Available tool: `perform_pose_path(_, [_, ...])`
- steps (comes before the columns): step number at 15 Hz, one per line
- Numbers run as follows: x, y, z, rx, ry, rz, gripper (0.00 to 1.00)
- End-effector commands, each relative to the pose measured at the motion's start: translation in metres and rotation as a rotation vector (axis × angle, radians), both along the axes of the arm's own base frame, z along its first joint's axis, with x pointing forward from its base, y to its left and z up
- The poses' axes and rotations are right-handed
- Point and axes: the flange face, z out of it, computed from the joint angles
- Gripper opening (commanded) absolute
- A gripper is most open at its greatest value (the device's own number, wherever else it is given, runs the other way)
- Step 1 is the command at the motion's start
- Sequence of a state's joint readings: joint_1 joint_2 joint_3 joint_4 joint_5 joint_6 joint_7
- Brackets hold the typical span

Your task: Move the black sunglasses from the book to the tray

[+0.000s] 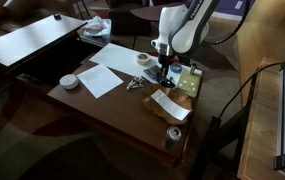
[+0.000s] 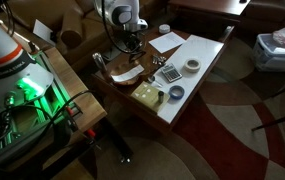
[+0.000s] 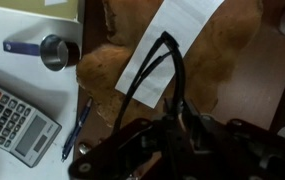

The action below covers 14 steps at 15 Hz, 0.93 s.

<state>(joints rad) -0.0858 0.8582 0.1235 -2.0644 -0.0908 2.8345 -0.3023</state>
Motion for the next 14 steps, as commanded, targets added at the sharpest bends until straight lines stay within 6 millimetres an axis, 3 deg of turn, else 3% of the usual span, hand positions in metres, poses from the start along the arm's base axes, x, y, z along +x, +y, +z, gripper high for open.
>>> perform_pose_path(1, [0.032,-0.001,-0.013,0.013,0.017,0.145,0.03])
perform_pose_path(4, [0.041,0.003,-0.023,0.031,0.085,0.249,0.03])
perform_pose_path(6, [0.032,-0.006,-0.024,0.041,0.103,0.276,0.03])
perform_pose_path(7, [0.036,0.003,-0.018,0.027,0.084,0.237,0.13])
perform_pose_path(9, [0.034,-0.003,-0.023,0.033,0.092,0.251,0.13])
perform_pose_path(10, [0.034,-0.005,-0.023,0.035,0.092,0.253,0.03])
perform_pose_path(14, [0.041,0.016,-0.049,0.021,0.060,0.442,0.03])
